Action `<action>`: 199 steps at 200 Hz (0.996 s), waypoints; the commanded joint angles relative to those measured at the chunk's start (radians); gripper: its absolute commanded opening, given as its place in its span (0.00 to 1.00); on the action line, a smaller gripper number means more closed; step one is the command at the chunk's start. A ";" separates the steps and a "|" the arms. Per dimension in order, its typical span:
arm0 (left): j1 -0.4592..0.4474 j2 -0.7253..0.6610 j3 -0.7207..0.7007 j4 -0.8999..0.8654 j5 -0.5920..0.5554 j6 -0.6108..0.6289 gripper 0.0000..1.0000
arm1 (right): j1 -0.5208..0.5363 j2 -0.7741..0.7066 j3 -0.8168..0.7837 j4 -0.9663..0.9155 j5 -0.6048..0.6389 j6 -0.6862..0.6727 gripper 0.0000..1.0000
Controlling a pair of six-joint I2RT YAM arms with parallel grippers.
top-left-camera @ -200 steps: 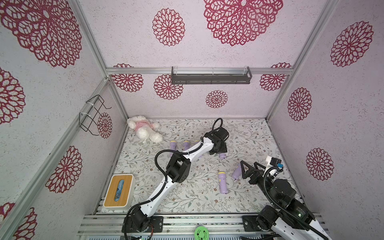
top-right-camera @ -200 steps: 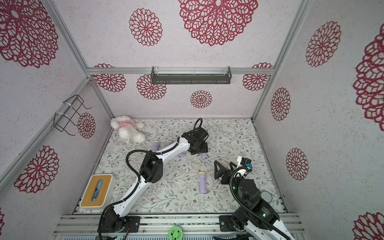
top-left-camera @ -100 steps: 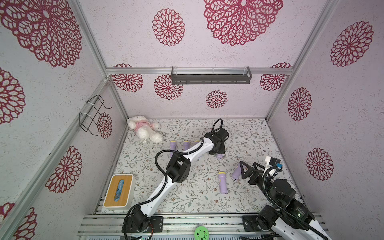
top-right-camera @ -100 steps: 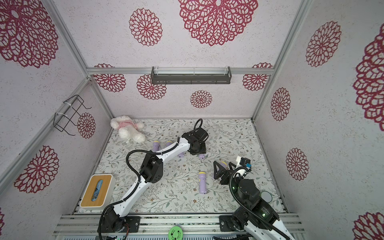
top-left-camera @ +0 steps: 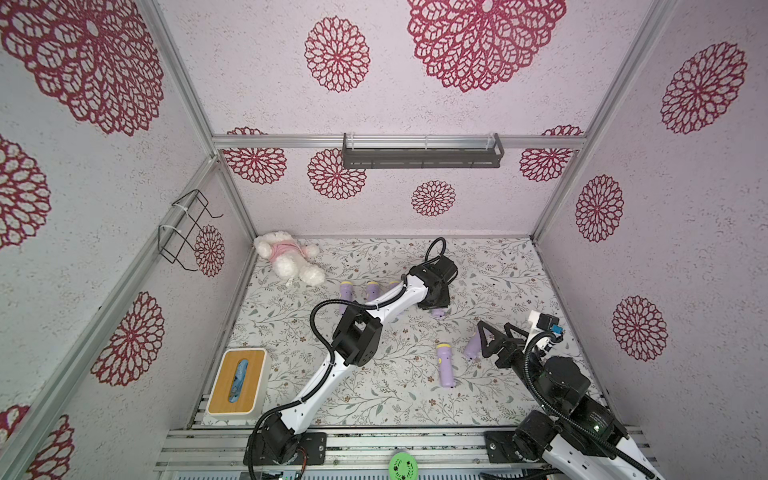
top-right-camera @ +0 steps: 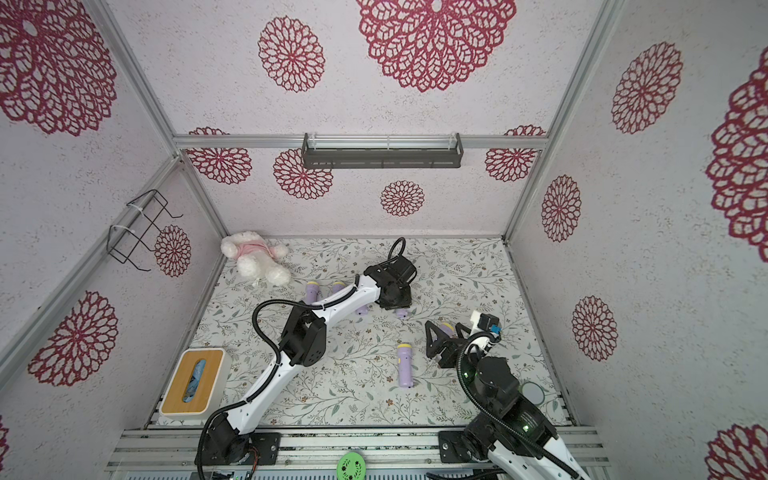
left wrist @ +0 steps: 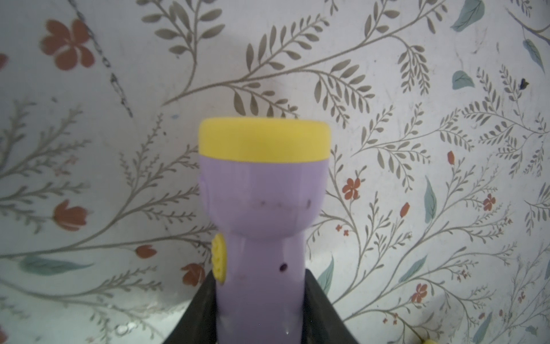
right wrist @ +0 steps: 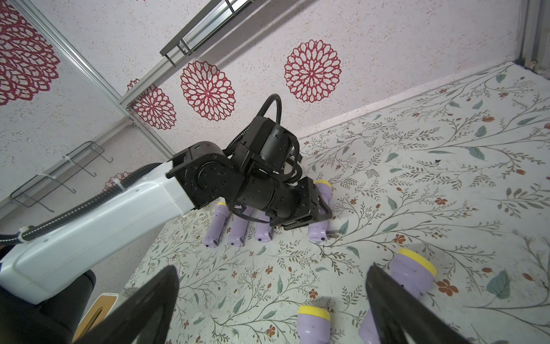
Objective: Close the plug at the bottom of the flashlight
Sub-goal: Pick up the flashlight from the center of the board.
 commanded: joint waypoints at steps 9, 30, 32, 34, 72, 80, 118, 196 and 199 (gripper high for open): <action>0.002 0.006 -0.032 -0.061 -0.018 0.004 0.26 | 0.002 0.018 0.001 0.050 -0.014 -0.003 0.99; 0.010 -0.025 -0.031 -0.052 -0.020 0.010 0.08 | 0.002 0.027 0.003 0.057 -0.019 -0.003 0.99; 0.010 -0.028 -0.032 -0.053 -0.021 0.012 0.06 | 0.002 0.029 0.004 0.057 -0.019 -0.003 0.99; 0.011 -0.031 -0.032 -0.052 -0.021 0.012 0.05 | 0.001 0.030 0.005 0.058 -0.020 -0.003 0.99; 0.028 -0.146 -0.093 0.002 -0.006 0.035 0.00 | 0.002 0.050 0.000 0.075 -0.027 0.005 0.99; 0.031 -0.182 -0.123 0.028 0.004 0.043 0.00 | 0.002 0.055 -0.003 0.076 -0.028 0.011 0.99; 0.044 -0.344 -0.233 0.107 0.076 0.106 0.00 | 0.002 0.074 -0.010 0.106 -0.040 0.033 0.99; 0.111 -0.740 -0.724 0.579 0.398 0.071 0.00 | 0.001 0.205 -0.009 0.246 -0.117 0.136 0.99; 0.116 -0.754 -0.743 0.601 0.409 0.064 0.00 | 0.002 0.213 -0.008 0.251 -0.122 0.141 0.99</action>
